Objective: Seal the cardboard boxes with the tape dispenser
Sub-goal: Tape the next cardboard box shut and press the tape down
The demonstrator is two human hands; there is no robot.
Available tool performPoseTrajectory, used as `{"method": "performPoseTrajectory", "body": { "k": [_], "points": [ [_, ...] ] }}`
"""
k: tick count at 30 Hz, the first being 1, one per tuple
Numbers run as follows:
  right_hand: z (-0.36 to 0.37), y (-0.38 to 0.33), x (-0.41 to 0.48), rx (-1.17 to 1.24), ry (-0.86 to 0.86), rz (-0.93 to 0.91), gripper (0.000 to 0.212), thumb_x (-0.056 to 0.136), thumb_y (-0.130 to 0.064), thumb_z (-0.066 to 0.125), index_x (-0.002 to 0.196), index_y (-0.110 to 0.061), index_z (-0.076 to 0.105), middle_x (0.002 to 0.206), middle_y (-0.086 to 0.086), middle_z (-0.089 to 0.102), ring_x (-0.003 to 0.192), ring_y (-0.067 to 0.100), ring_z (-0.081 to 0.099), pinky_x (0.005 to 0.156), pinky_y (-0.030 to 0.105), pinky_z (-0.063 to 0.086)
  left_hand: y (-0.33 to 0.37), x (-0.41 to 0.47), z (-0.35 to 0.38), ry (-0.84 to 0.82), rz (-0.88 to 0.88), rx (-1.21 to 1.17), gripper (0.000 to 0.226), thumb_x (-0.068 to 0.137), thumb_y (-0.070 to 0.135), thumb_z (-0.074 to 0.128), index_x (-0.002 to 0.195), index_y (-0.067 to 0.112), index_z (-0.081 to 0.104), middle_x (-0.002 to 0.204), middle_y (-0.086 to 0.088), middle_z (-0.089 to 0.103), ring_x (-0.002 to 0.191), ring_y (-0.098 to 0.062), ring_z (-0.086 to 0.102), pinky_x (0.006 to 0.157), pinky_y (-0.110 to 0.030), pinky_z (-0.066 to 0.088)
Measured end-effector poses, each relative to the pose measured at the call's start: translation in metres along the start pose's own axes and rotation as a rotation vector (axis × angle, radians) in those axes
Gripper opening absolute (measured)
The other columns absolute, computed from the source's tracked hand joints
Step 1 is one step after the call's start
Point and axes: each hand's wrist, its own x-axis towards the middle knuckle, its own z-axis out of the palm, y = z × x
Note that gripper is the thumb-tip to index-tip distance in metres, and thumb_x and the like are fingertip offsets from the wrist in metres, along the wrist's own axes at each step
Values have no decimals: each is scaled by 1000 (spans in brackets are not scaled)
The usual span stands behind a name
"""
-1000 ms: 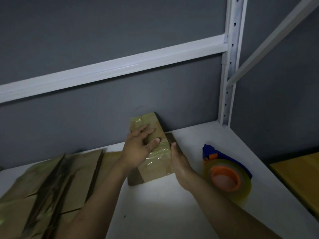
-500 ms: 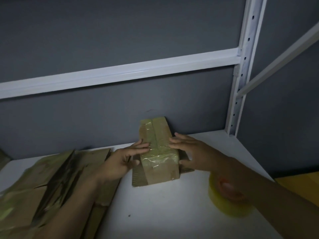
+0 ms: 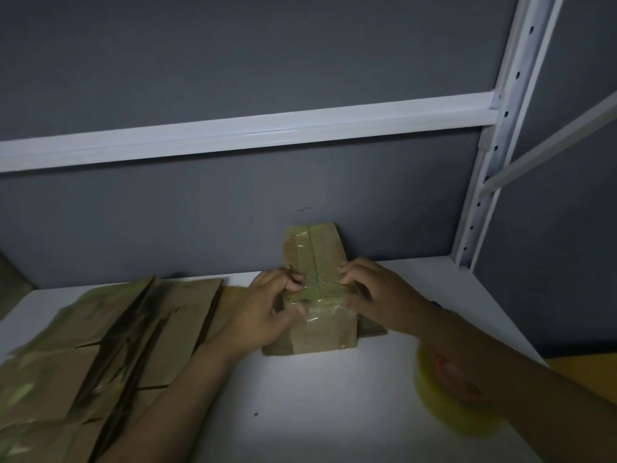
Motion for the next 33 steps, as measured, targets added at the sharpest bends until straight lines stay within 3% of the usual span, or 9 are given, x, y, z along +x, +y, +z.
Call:
{"method": "performPoseTrajectory", "body": {
  "k": [4,9,12,17,20,23,28,30,33],
  "points": [
    [19,-9,15,-68,196,-7,42,78,-62,41,81,-20,48,89,-10,42,85,9,39,68,18,36,7,7,11,96,-45,84,46,69,60,63,78,15,62,96,21,59,94,1,50,82,-14,37],
    [56,2,5,-38,404,-20,45,76,-56,58,88,-13,57,102,4,60,98,18,48,79,16,39,-1,0,21,133,-11,130,50,65,62,70,88,18,63,100,18,57,98,-1,49,87,-6,32],
    [54,9,-3,-5,307,-89,48,85,-51,52,104,-9,64,123,4,60,121,7,40,101,18,32,-2,-4,16,56,48,191,54,73,58,65,111,20,69,110,14,58,111,0,44,97,-3,24],
    [26,22,-12,133,54,-67,38,94,-26,54,131,-19,53,138,-21,39,135,-12,24,109,7,18,-14,-6,1,-76,65,39,57,85,58,57,129,23,59,129,31,53,131,4,38,109,-10,23],
    [21,22,-17,238,46,-33,41,93,-10,57,127,-31,49,136,-28,40,136,-11,25,110,8,21,-15,-3,-8,-180,86,-21,56,86,59,56,129,23,60,137,32,46,135,6,34,111,-10,21],
    [18,19,-22,384,78,11,48,90,0,59,117,-39,55,132,-30,48,137,-6,29,110,14,26,-9,10,-20,-213,-55,-141,56,79,72,57,120,34,64,132,22,57,130,1,44,111,-20,31],
    [10,17,-34,572,75,16,39,84,-2,66,103,-36,69,122,-33,57,136,-2,35,111,24,33,-13,44,-14,-42,-410,4,65,88,50,56,147,30,37,158,5,21,145,-9,14,111,-23,12],
    [4,16,-42,660,86,12,28,86,-14,65,104,-35,72,127,-27,57,136,0,34,110,19,31,-12,54,-7,-51,-509,-178,72,91,44,59,152,25,25,154,11,22,141,-5,18,108,-19,14],
    [-6,16,-51,569,230,120,42,90,-1,59,102,-37,73,137,-24,45,127,-15,36,104,6,29,-14,60,3,1,-595,-361,80,86,42,70,151,25,28,153,1,33,138,-15,35,111,-26,28]
  ]
}}
